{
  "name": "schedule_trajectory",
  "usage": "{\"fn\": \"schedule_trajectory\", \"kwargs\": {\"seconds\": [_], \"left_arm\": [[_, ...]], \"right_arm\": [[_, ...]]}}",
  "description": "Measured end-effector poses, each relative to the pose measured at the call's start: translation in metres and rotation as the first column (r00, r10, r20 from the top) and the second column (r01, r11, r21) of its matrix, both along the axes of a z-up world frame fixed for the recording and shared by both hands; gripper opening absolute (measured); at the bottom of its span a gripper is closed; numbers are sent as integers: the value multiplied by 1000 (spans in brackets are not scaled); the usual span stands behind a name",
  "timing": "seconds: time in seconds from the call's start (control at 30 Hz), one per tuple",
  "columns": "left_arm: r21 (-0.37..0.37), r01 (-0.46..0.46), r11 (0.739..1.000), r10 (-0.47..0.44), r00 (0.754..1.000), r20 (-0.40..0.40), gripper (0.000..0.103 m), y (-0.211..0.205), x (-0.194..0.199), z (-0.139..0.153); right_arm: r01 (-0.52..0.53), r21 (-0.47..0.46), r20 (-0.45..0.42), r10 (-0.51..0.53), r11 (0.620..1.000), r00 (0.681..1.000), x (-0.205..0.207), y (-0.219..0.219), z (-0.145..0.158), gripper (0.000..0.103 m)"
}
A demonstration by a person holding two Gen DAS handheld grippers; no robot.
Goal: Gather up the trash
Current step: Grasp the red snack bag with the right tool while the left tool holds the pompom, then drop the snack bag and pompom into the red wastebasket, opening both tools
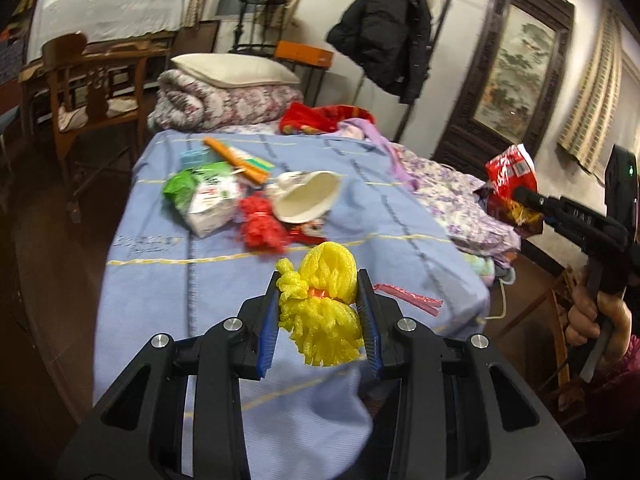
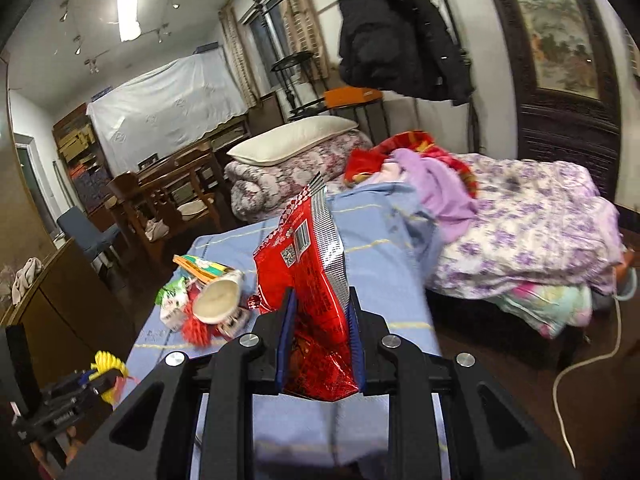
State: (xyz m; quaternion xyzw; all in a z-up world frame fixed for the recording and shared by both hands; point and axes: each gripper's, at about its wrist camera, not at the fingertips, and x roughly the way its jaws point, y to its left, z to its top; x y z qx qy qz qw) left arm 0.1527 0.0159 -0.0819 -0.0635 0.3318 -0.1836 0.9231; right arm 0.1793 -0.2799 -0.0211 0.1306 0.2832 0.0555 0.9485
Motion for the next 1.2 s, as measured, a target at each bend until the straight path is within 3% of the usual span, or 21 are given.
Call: {"fn": "schedule_trajectory", "kwargs": {"seconds": [0.3,0.53,0.73,0.97,1.13,1.2], "left_arm": [[-1,131,991,-131,991,22,37,-61,-36,10],[32,215,976,-215,976,14,37,-106,-61,9],[66,282,957,-282,959,-5,37,-139,-71,3],[108,343,933,-338,939,-59,37,-174,-63,-12],[125,376,918,-365,925,-105,37,-195,-52,-26],[131,389,912,-374,919,-124,37,-203,-47,-31]], "right_arm": [[85,11,-28,-84,996,996,-78,-64,-9,24],[142,33,-83,-139,989,987,-121,-104,-39,25],[176,24,-172,-170,984,970,-131,-128,-77,25],[235,24,-377,-209,972,902,-126,-161,-153,26],[277,36,-539,-215,960,814,-120,-181,-224,27],[292,56,-596,-203,955,777,-116,-186,-251,33]]}}
